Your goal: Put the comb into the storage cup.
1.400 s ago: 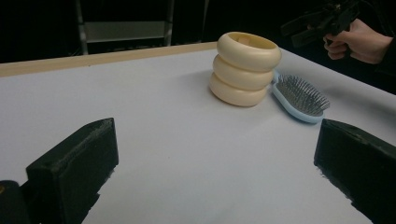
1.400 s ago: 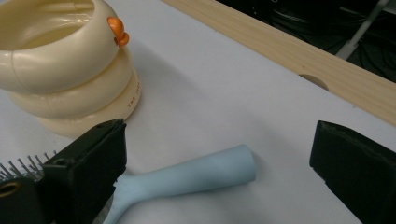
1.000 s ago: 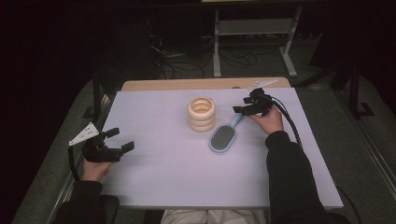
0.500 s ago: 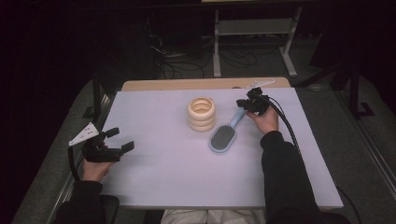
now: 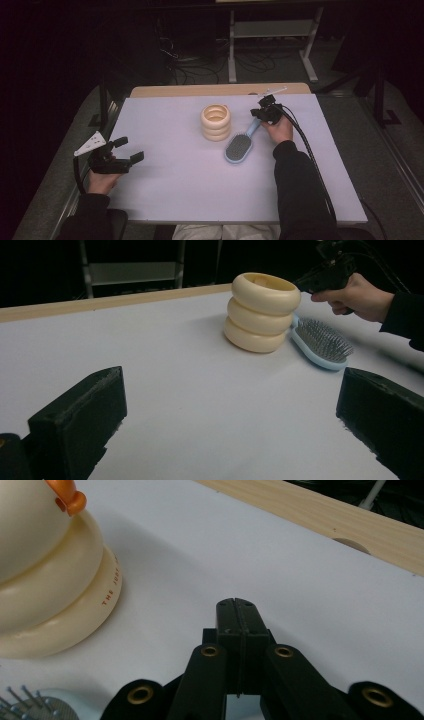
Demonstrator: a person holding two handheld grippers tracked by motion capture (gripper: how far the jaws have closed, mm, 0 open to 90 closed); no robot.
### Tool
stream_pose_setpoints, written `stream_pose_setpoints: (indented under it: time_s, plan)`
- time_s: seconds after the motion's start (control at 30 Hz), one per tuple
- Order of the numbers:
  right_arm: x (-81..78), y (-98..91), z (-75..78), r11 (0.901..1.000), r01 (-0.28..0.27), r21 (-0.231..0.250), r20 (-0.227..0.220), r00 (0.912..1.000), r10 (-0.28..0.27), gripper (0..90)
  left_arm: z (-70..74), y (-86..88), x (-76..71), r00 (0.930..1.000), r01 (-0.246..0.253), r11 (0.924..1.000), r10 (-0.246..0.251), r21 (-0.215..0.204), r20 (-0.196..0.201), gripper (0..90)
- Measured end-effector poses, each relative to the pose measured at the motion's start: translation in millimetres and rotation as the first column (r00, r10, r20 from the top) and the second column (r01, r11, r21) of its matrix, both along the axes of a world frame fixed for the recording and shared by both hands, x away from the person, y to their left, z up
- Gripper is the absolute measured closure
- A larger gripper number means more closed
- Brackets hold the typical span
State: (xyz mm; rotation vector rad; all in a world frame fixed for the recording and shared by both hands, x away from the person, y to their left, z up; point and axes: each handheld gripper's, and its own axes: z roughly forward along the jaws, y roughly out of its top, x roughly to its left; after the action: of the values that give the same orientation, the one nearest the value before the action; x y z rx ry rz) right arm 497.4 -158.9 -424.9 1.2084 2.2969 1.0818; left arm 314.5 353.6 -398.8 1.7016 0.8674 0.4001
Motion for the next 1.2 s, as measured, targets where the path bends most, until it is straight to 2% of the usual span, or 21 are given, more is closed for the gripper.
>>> stream_pose_setpoints:
  time_s: [0.17, 0.37, 0.7, 0.73, 0.9, 1.2]
  plan:
    - [4.3, 6.6, -5.6, 0.9998, 0.001, -0.02, -0.013, 0.9999, -0.001, 89.1, 0.1, -0.1, -0.1, 1.0, 0.002, 1.0, -0.002, -0.002, 0.0, 0.0]
    - [6.7, 10.5, -14.9, 0.9979, -0.005, -0.065, -0.044, 0.999, 0.002, 89.1, 0.1, 0.3, 0.1, 1.0, 0.001, 1.0, -0.001, -0.001, 0.001, 0.0]
    - [6.4, 8.1, -16.8, 0.9955, -0.003, -0.095, -0.059, 0.9982, -0.003, 89.1, -0.2, -0.7, 0.1, 1.0, 0.004, 1.0, -0.004, 0.004, 0.001, 0.0]
    - [6.3, 7.7, -17.9, 0.994, -0.005, -0.109, -0.062, 0.998, -0.002, 89.1, -0.2, -0.8, 0.0, 1.0, 0.005, 1.0, -0.005, 0.005, 0.002, 0.0]
    - [4.5, 1.1, -19.0, 0.9946, 0.004, -0.104, -0.07, 0.9975, -0.012, 89.1, 0.4, 0.1, -0.3, 1.0, 0.0, 1.0, 0.0, -0.001, 0.005, 0.0]
    - [-2.9, -15.0, -18.4, 0.9921, 0.016, -0.124, -0.078, 0.9966, -0.025, 89.1, 0.5, -0.4, -0.5, 1.0, -0.002, 1.0, 0.002, 0.001, 0.006, 0.0]
